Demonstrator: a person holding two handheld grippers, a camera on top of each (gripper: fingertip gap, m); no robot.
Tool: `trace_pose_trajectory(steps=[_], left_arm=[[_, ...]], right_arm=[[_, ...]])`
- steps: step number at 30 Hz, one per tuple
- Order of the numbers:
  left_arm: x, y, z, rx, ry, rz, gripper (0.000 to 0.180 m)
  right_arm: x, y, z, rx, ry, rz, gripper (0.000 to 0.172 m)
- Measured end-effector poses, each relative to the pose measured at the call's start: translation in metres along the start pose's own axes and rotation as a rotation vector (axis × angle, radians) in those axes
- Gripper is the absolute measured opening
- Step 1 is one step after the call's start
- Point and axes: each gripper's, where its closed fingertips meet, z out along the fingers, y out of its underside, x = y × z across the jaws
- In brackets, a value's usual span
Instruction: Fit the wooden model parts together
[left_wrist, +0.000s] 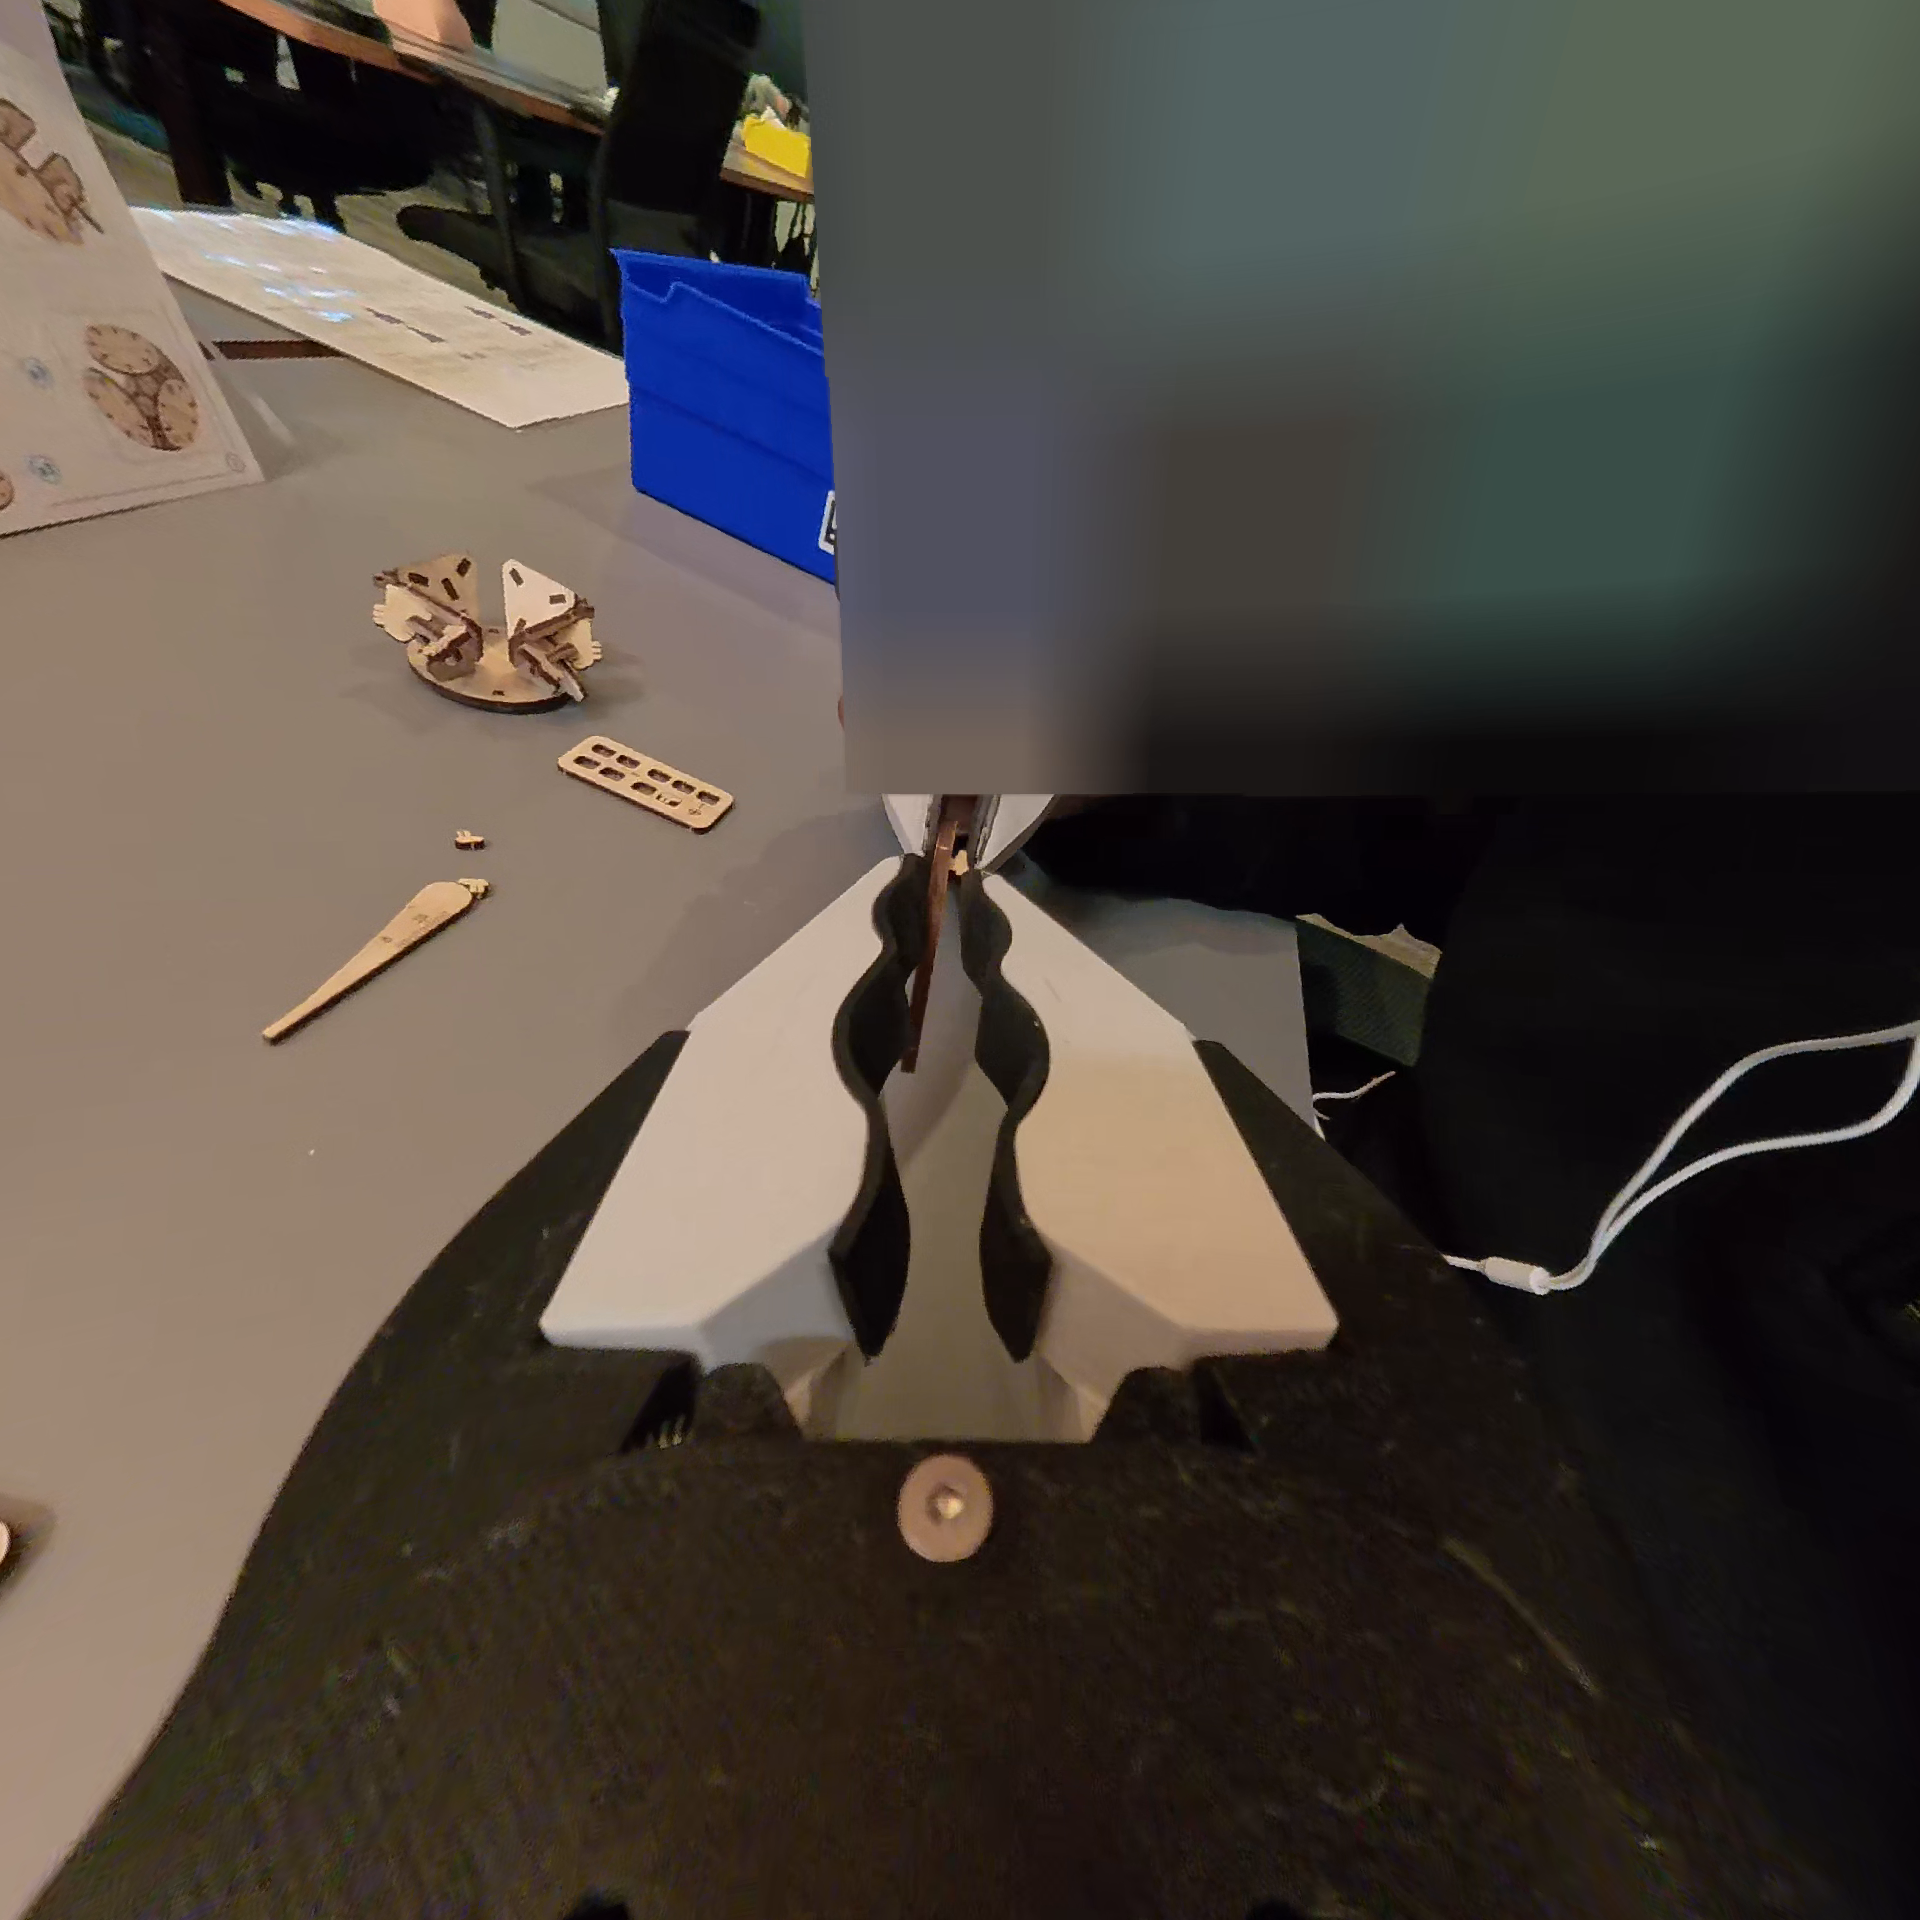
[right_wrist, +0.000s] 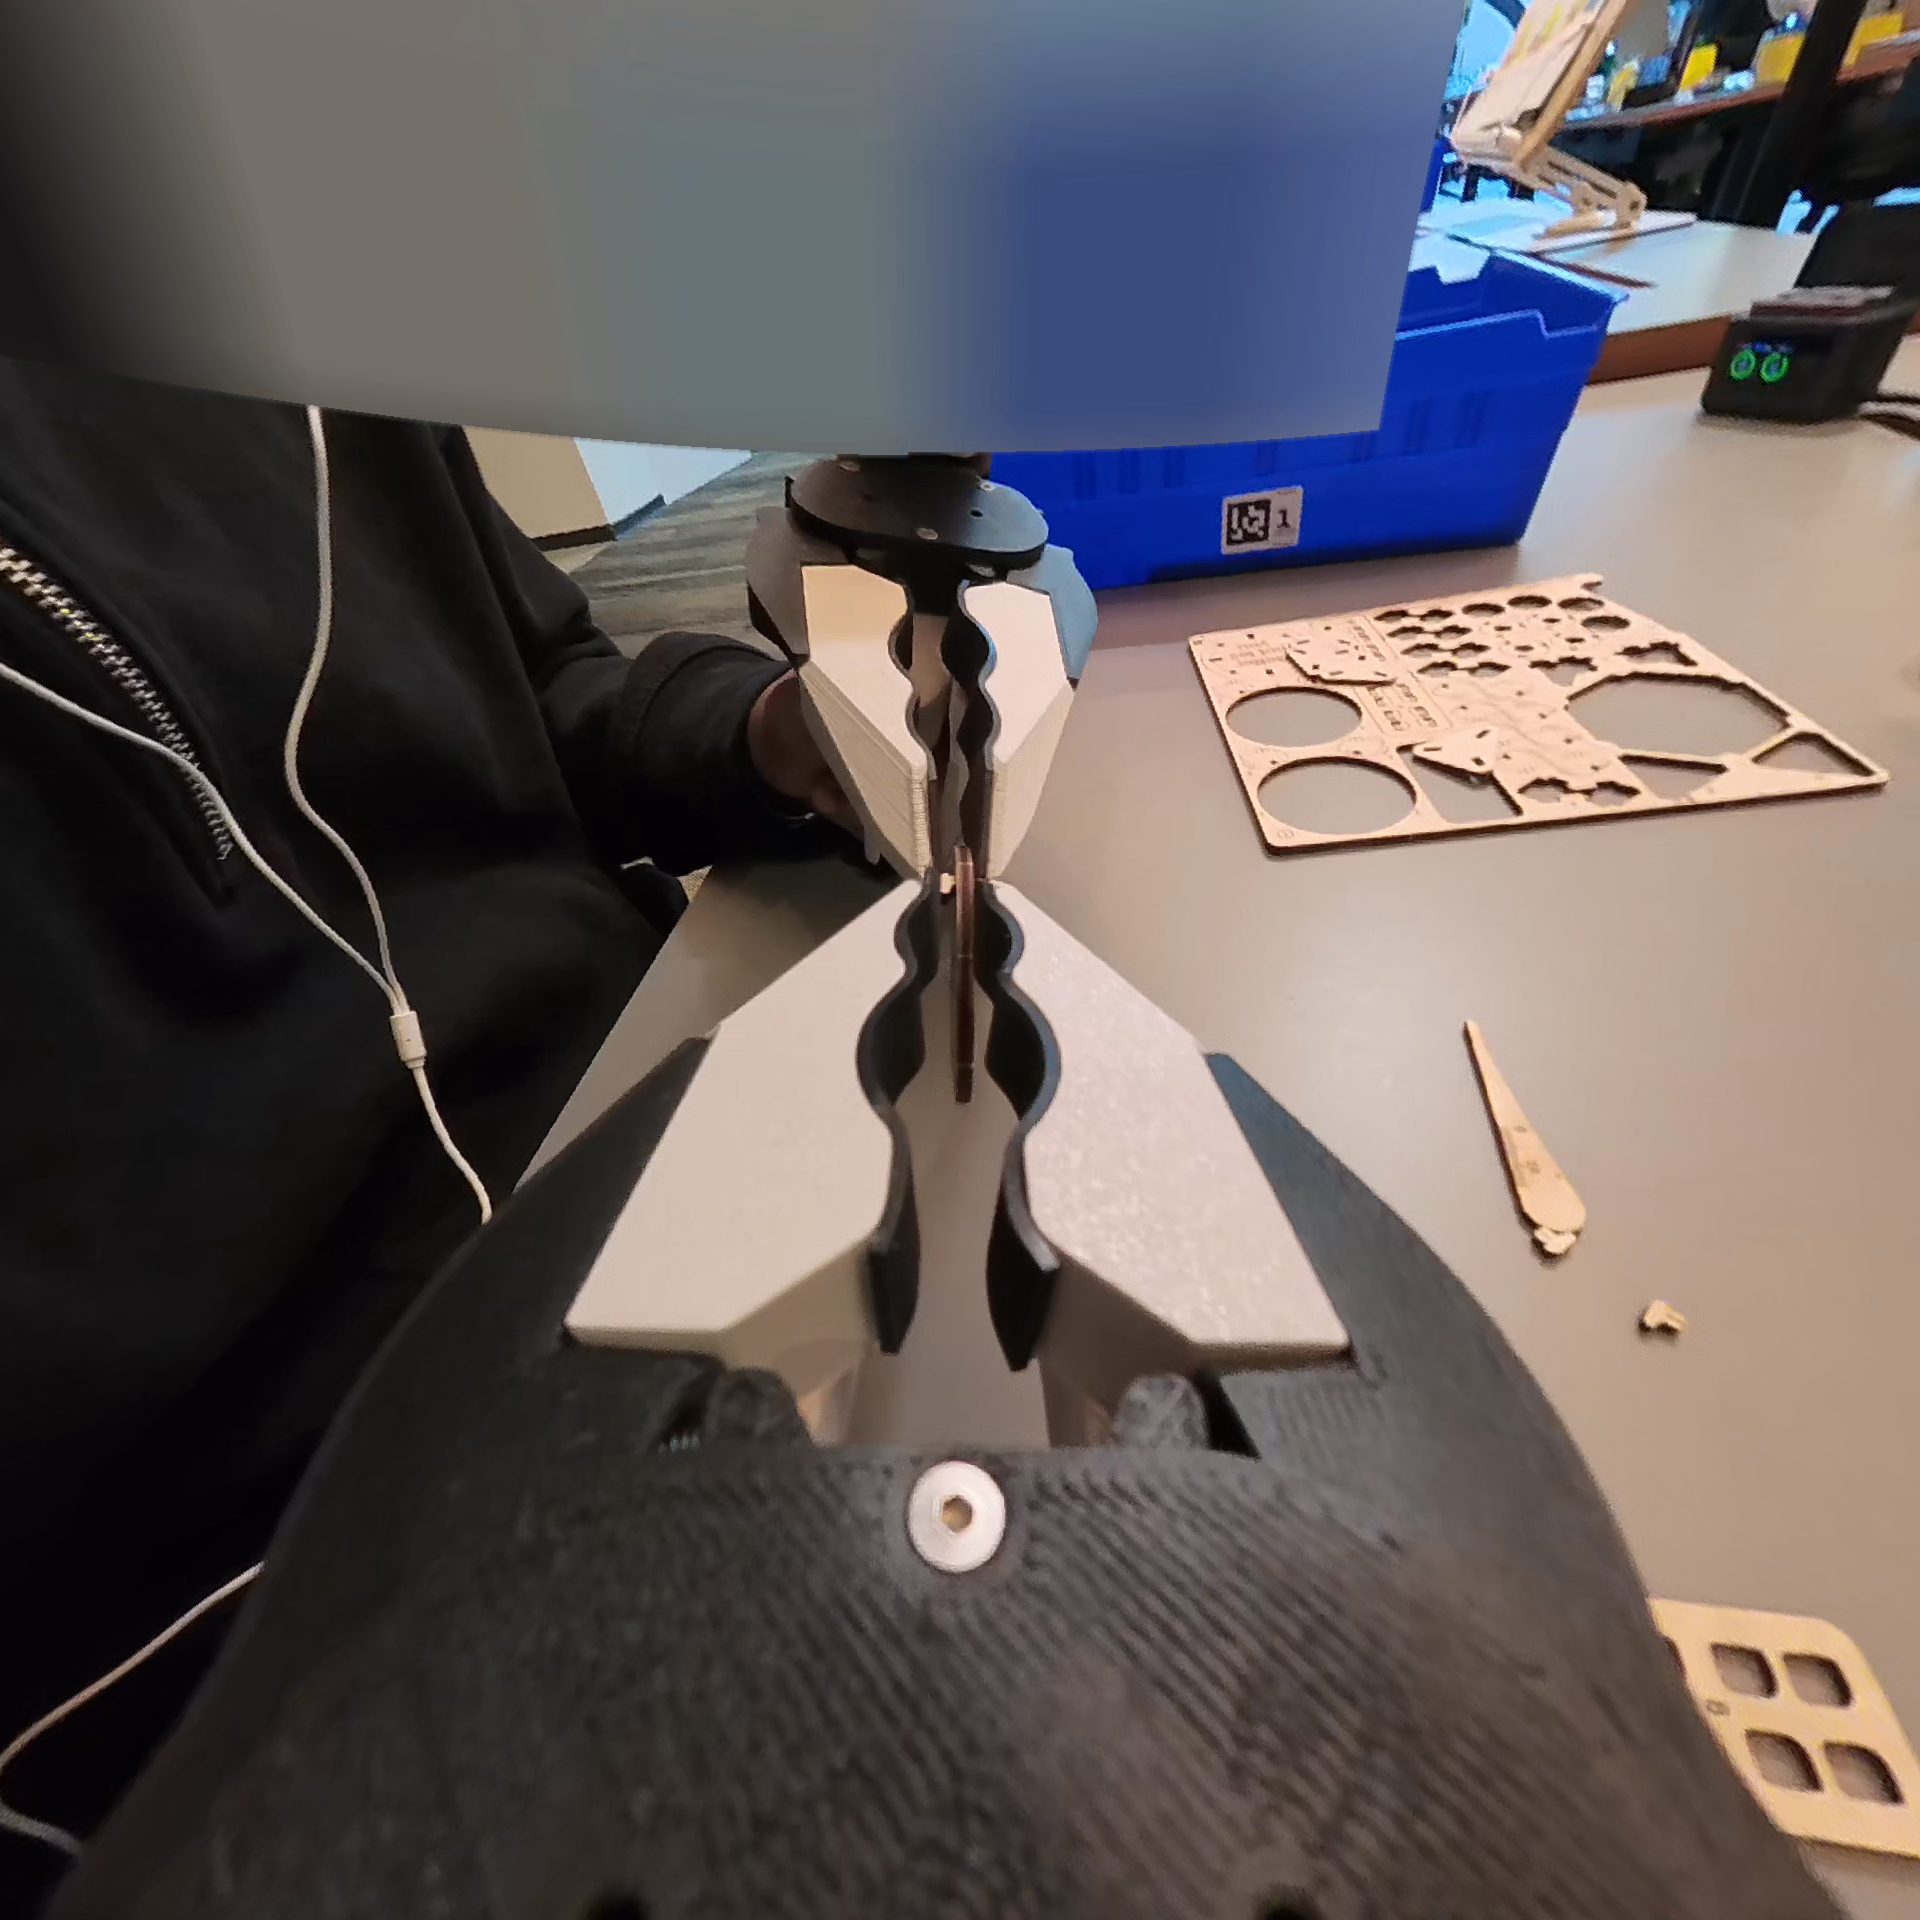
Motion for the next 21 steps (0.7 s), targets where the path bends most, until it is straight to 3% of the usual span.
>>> trace_pose_trajectory(steps=[15, 21], left_arm=[[0.0, -0.006, -0.003, 0.049, 0.027, 0.015, 0.004], [-0.002, -0.009, -0.007, 0.073, 0.065, -0.055, 0.0]], right_arm=[[0.001, -0.005, 0.0, 0.051, -0.029, 0.059, 0.003], [0.003, -0.013, -0.007, 0.11, -0.044, 0.094, 0.003]])
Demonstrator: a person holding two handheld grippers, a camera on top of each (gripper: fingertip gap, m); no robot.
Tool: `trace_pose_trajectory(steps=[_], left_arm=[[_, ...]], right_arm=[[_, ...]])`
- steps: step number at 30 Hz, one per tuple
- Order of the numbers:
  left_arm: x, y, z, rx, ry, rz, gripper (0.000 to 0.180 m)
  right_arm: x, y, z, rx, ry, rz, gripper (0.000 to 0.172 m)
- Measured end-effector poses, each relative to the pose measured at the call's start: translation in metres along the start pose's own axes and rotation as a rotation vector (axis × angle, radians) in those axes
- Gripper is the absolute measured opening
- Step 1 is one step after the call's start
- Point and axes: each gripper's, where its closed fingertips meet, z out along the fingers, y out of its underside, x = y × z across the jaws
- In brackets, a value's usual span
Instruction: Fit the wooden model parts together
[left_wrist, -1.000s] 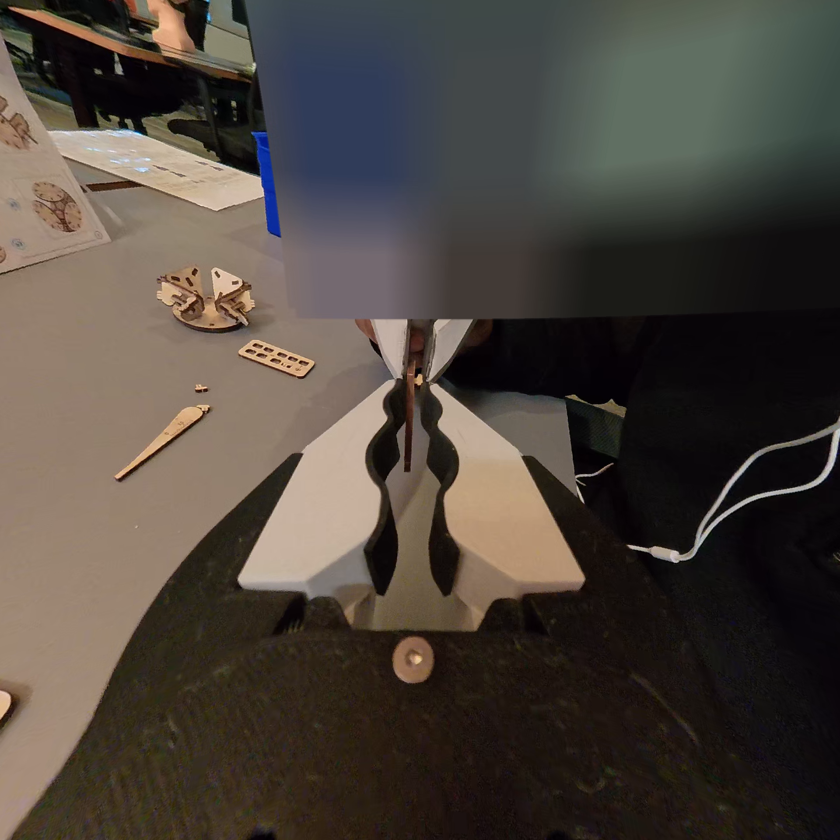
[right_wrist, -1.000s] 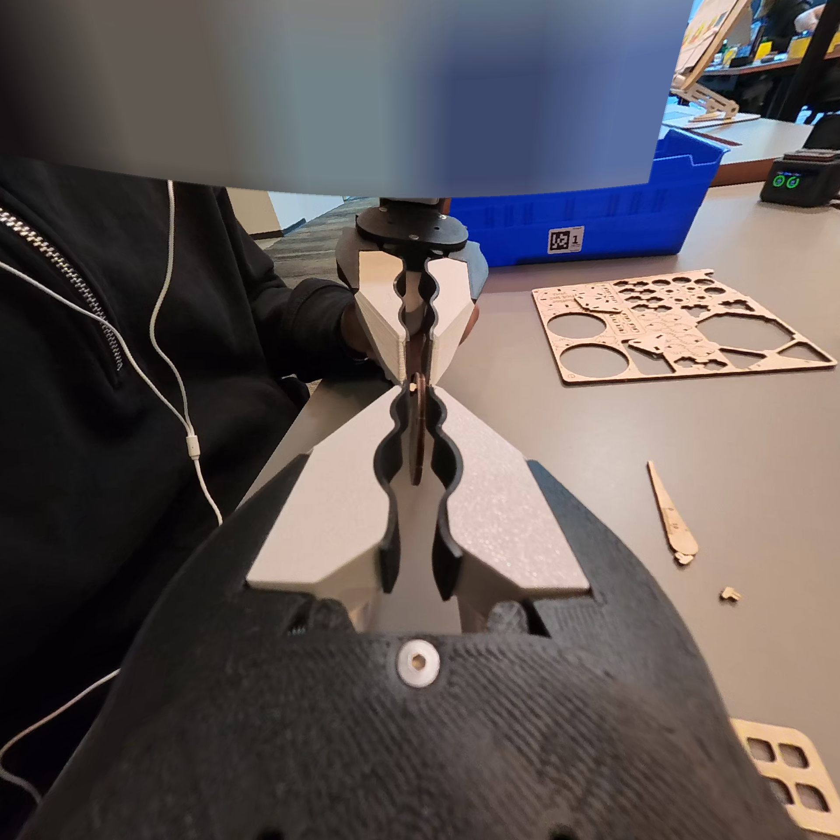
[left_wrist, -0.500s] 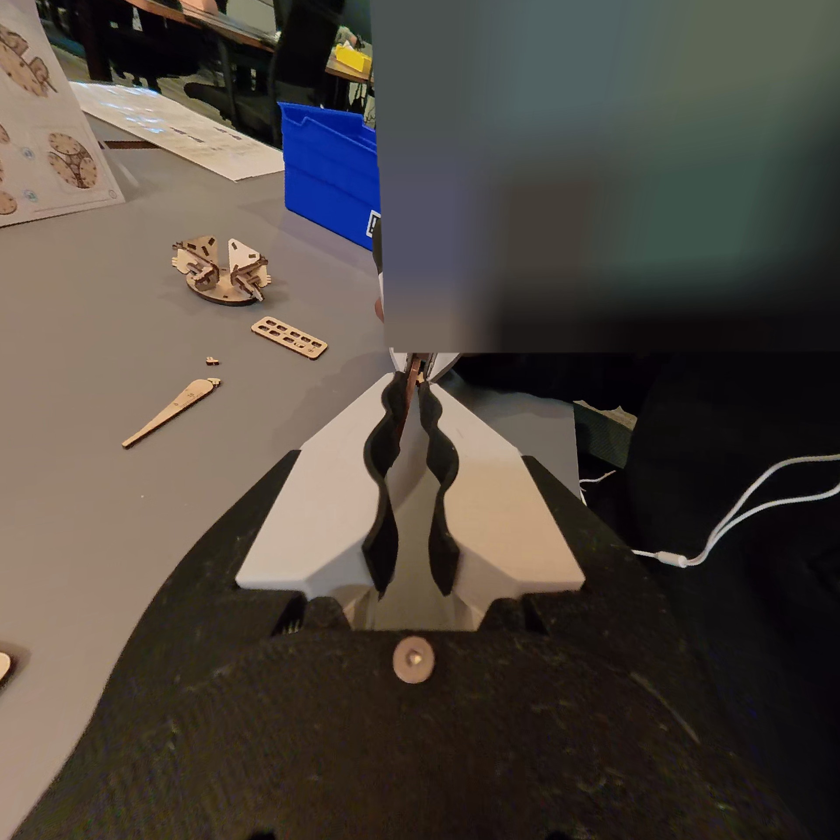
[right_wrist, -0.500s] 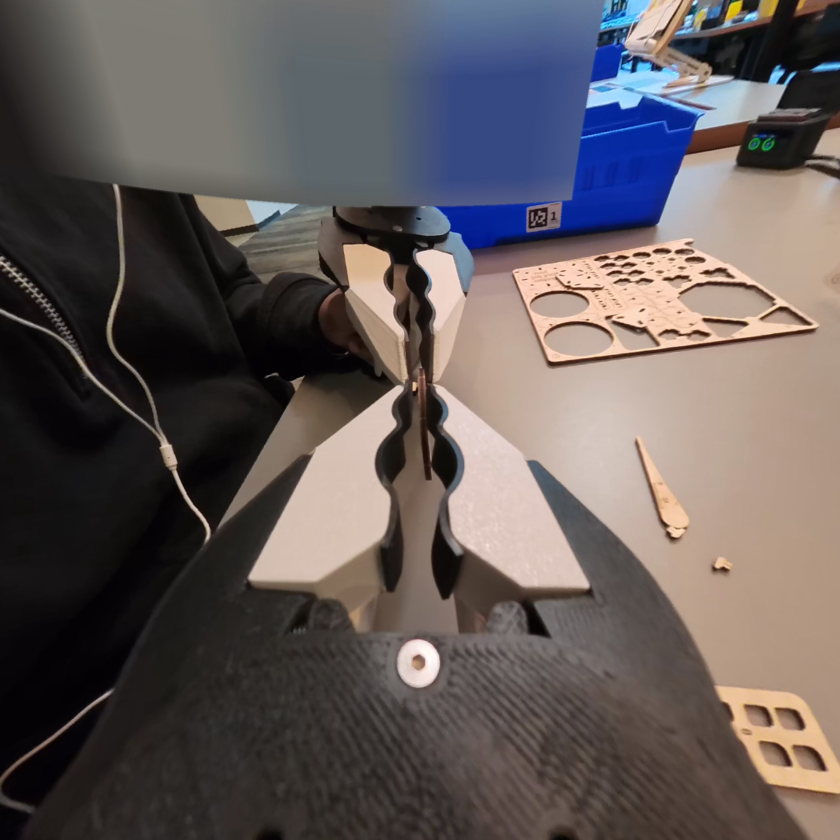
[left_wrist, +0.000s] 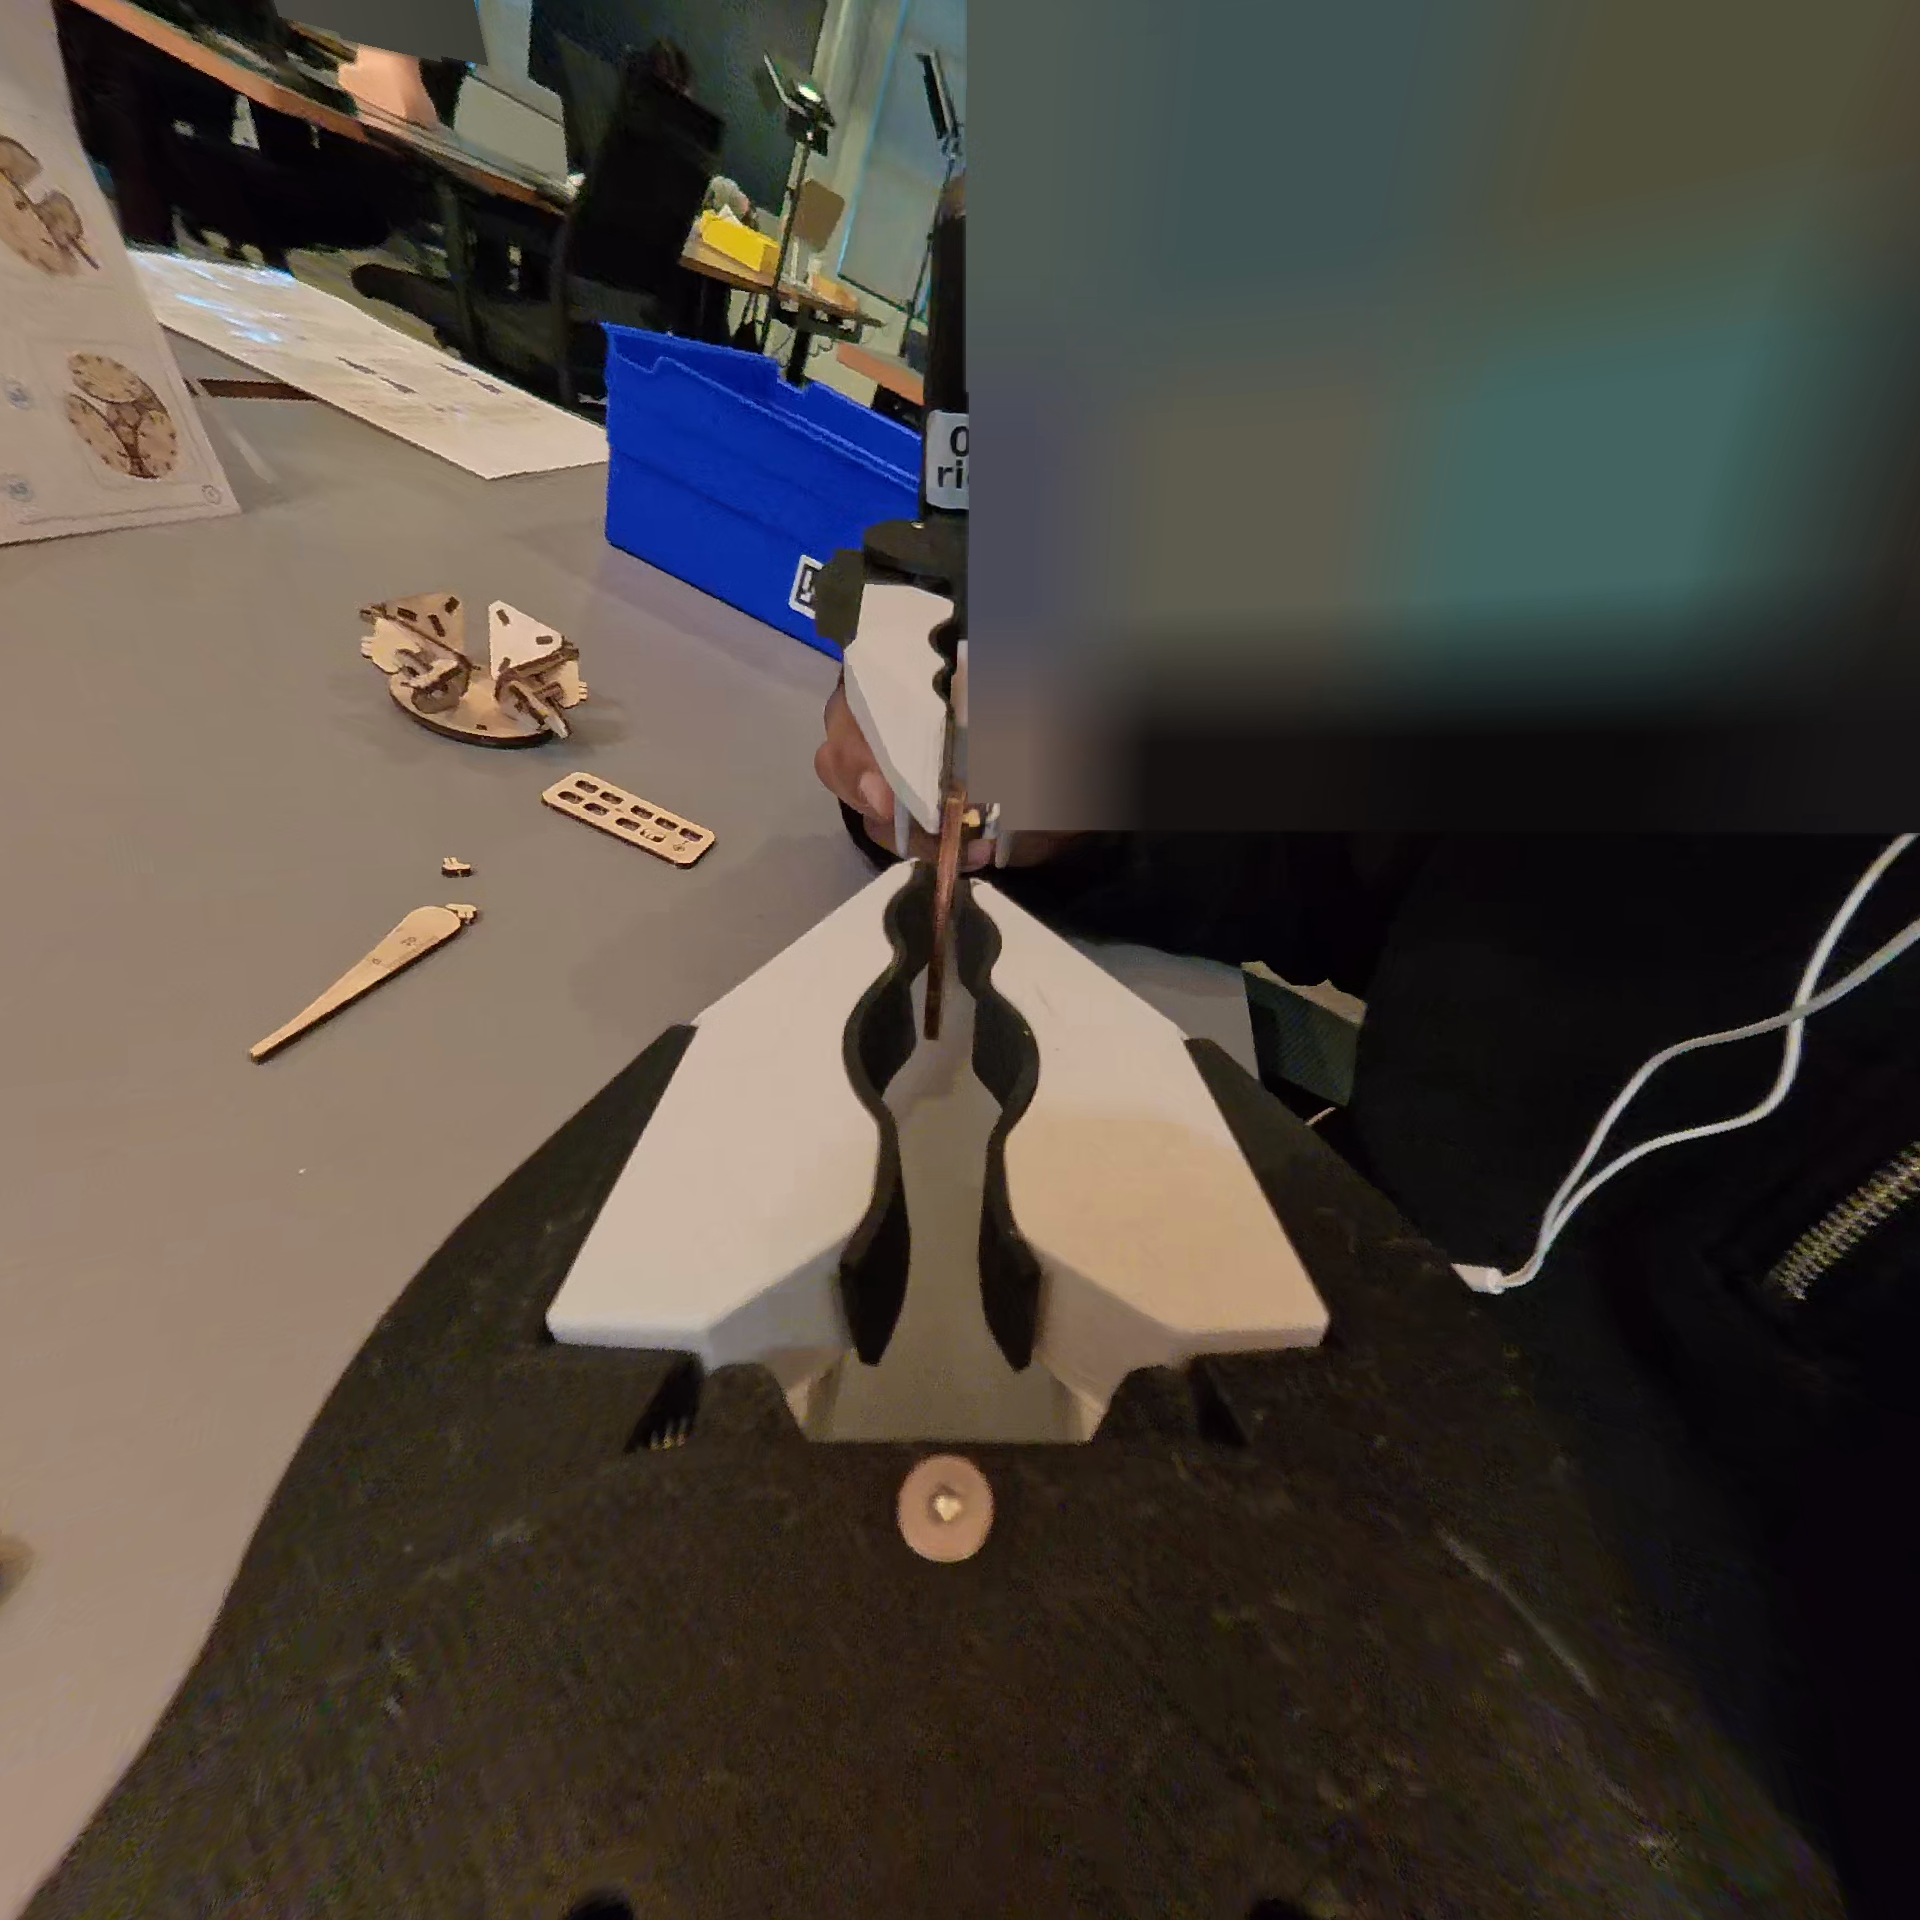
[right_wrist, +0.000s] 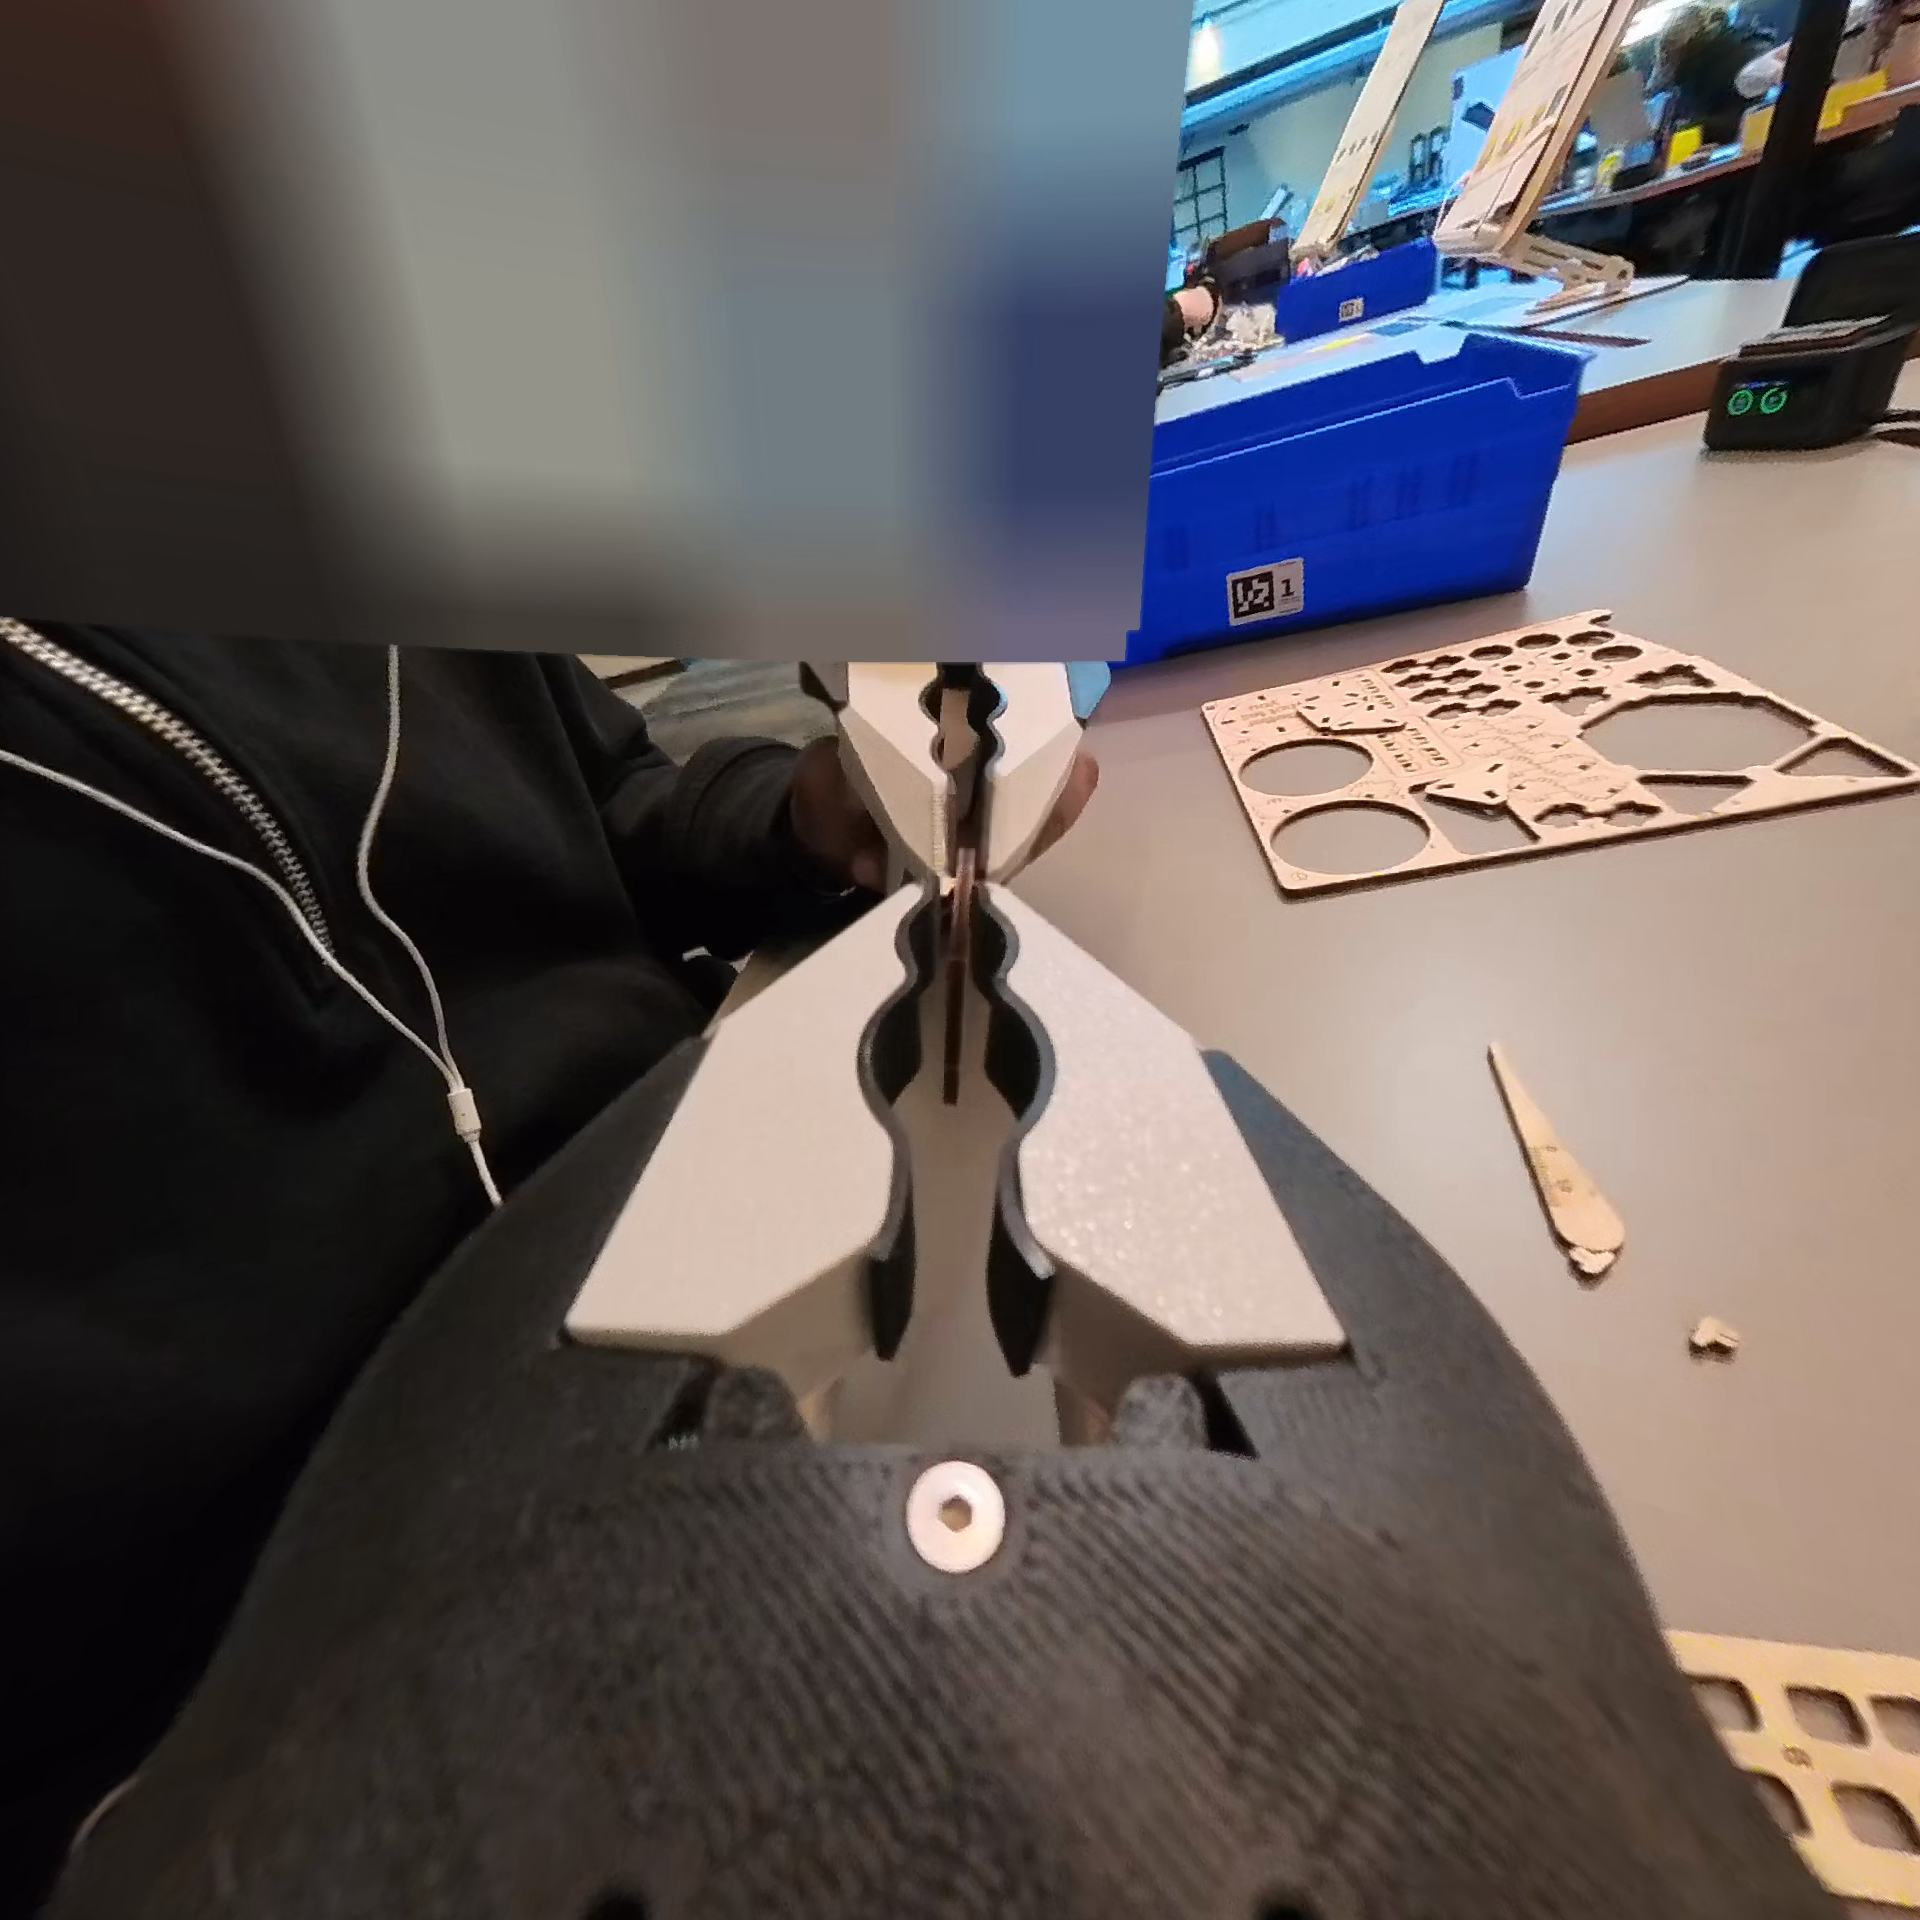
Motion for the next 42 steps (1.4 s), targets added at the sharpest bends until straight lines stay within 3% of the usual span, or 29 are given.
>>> trace_pose_trajectory(steps=[7, 10, 17, 30, 42], left_arm=[[0.003, -0.001, 0.001, 0.009, 0.039, -0.038, 0.0], [0.003, 0.003, 0.003, -0.018, 0.053, -0.069, 0.0], [0.006, 0.001, 0.001, -0.006, 0.082, -0.092, 0.0], [0.011, 0.004, 0.003, -0.028, 0.102, -0.076, 0.0], [0.013, 0.008, 0.006, -0.057, 0.045, 0.037, 0.0]], right_arm=[[0.0, -0.003, 0.0, 0.032, -0.016, 0.005, 0.004], [0.001, -0.004, 0.0, 0.04, -0.005, -0.007, 0.016], [-0.009, -0.003, 0.002, 0.033, -0.033, -0.089, 0.022], [-0.01, 0.001, 0.004, 0.002, 0.01, -0.213, 0.006], [-0.014, 0.003, 0.004, -0.016, -0.009, -0.221, 0.005]])
